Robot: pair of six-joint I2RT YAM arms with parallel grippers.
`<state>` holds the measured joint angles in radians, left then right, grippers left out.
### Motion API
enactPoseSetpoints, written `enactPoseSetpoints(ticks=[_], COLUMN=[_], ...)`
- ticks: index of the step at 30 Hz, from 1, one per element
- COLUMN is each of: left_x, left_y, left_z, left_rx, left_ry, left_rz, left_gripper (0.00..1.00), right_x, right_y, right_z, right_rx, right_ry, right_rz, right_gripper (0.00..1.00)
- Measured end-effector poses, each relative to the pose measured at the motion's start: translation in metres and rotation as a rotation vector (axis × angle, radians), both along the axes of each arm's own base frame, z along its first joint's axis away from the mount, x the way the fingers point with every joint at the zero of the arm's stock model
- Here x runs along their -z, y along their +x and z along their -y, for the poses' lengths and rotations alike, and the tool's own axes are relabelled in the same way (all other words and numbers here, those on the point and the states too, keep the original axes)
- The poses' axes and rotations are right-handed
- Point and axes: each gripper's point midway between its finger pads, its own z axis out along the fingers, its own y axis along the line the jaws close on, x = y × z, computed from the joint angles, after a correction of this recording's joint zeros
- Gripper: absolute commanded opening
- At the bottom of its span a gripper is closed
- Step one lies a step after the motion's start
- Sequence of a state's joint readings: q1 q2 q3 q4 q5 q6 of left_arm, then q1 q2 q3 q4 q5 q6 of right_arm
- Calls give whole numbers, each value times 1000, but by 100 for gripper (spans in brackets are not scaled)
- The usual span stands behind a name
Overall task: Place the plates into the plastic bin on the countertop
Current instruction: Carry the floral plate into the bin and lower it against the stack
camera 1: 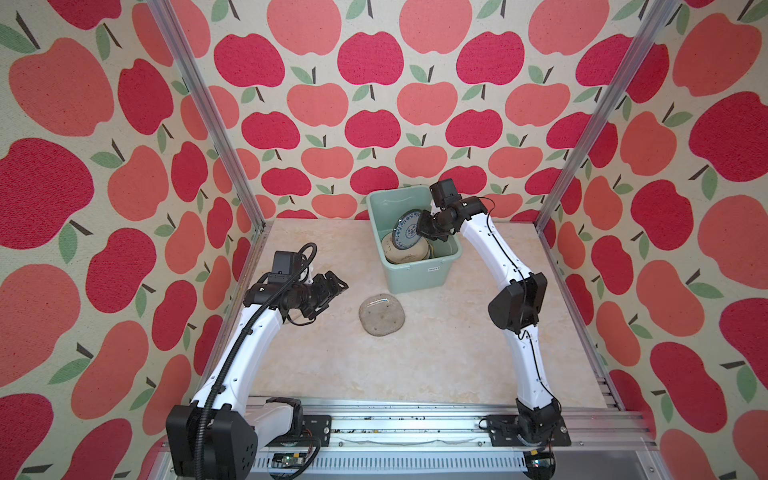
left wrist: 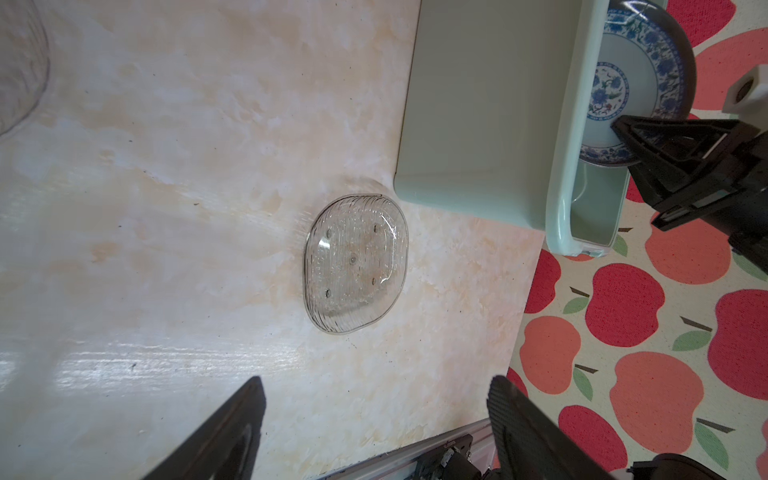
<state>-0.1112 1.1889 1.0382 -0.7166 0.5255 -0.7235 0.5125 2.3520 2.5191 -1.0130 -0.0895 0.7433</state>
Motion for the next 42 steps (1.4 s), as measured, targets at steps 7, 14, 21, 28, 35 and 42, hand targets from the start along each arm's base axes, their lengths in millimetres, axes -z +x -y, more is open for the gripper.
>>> enactPoseSetpoints(ticks=[7,14,21,28,35,42], left_x=[12,12,3,2,-2,1], left_y=[5,5,9,9,10,8], left_z=[2,2,2,3,7,12], left_rx=[2,2,2,5,12,22], left_ry=[-4,-4,-5,-6,-10,-11], left_rz=[-41,-40,-19,-16,-13,-35], left_gripper=[86,86,86,86,86,86], right_x=[32,55,70,81,89,91], right_y=[11,20,22,24,24,25], right_z=[-6,-13,-14,-14,-12,-9], right_rx=[25,40,49,52,59,66], right_ry=[-2,4,-2,-5,-17,-34], right_rz=[-34,-49,-71,-72,-80,-75], right_gripper=[0,2,10,18,22,31])
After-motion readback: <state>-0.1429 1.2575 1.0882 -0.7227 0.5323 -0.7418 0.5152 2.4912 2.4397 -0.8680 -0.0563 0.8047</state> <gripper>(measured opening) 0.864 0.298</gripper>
